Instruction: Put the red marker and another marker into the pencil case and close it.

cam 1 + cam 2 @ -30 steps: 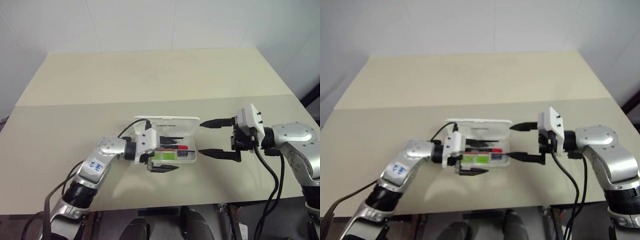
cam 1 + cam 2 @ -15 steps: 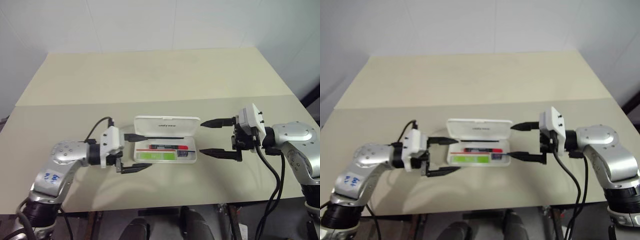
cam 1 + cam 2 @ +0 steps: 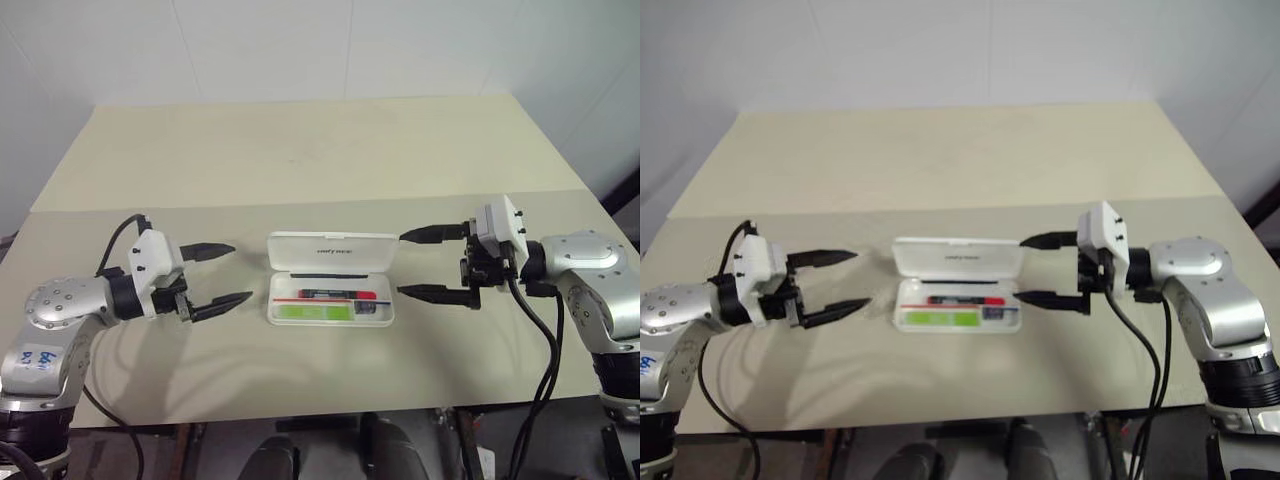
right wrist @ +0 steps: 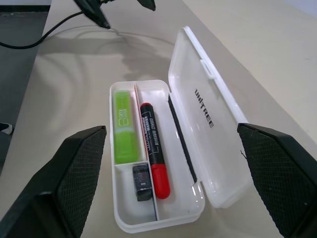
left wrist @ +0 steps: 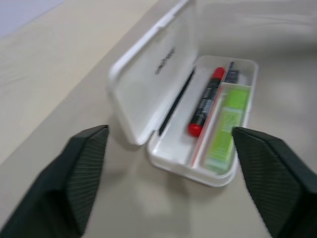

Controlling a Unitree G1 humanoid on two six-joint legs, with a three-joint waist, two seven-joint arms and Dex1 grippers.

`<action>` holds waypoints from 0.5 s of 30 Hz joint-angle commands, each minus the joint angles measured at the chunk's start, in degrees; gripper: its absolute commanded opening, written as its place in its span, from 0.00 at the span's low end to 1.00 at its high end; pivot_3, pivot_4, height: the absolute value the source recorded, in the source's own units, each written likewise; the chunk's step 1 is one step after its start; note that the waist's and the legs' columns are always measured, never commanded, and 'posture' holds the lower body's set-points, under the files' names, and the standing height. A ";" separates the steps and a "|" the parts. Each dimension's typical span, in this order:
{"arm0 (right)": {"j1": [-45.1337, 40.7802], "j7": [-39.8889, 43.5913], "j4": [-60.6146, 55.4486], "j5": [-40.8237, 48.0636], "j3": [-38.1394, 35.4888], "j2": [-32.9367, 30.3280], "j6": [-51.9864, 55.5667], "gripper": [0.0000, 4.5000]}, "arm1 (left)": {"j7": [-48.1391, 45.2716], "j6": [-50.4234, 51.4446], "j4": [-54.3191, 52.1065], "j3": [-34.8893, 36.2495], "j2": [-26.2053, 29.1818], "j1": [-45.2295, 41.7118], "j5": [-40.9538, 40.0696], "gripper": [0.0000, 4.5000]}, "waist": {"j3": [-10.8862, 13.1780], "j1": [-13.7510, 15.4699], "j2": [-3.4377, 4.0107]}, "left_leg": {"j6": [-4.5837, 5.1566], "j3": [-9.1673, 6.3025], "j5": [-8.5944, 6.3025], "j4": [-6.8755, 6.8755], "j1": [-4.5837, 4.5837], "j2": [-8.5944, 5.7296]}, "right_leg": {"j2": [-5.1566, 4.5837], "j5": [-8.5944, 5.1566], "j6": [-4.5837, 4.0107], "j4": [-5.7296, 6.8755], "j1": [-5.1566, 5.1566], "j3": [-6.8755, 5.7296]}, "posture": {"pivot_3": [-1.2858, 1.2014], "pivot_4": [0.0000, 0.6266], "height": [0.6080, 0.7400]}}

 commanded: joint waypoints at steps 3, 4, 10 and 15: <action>-1.17 0.54 -0.32 0.55 -1.55 0.11 -1.67 1.00 | 0.05 -1.38 -1.12 0.83 -0.03 -0.47 -1.56 0.44 | 0.00 -0.05 0.00 | 0.02 0.01 -0.01 -0.04 0.00 0.00 | -0.01 0.00 0.00 -0.02 -0.03 -0.01 | 0.52 0.24 1.00; -1.14 0.54 -0.29 0.58 -1.60 0.09 -1.79 1.00 | -0.01 -1.48 -0.94 0.80 -0.06 -0.66 -1.63 0.36 | 0.00 -0.05 0.00 | 0.02 0.01 -0.01 -0.05 0.00 0.01 | -0.01 0.00 0.00 -0.02 -0.04 -0.01 | 0.52 0.24 1.00; 0.12 -1.75 -1.93 1.95 -3.77 1.47 -2.31 1.00 | 0.72 -1.65 0.59 1.31 -0.61 -2.06 -2.74 0.00 | 0.00 -0.05 0.00 | 0.01 0.09 -0.01 -0.05 0.02 0.03 | 0.00 0.00 0.00 0.00 -0.04 -0.02 | 0.52 0.24 1.00; 0.73 -5.38 -5.07 4.95 -6.14 3.39 -0.03 1.00 | 2.19 -1.92 2.52 1.56 -1.12 -3.22 -2.43 0.00 | 0.00 -0.03 0.00 | 0.01 0.09 -0.01 -0.05 0.02 0.04 | 0.00 0.00 -0.01 0.00 -0.05 -0.01 | 0.52 0.24 1.00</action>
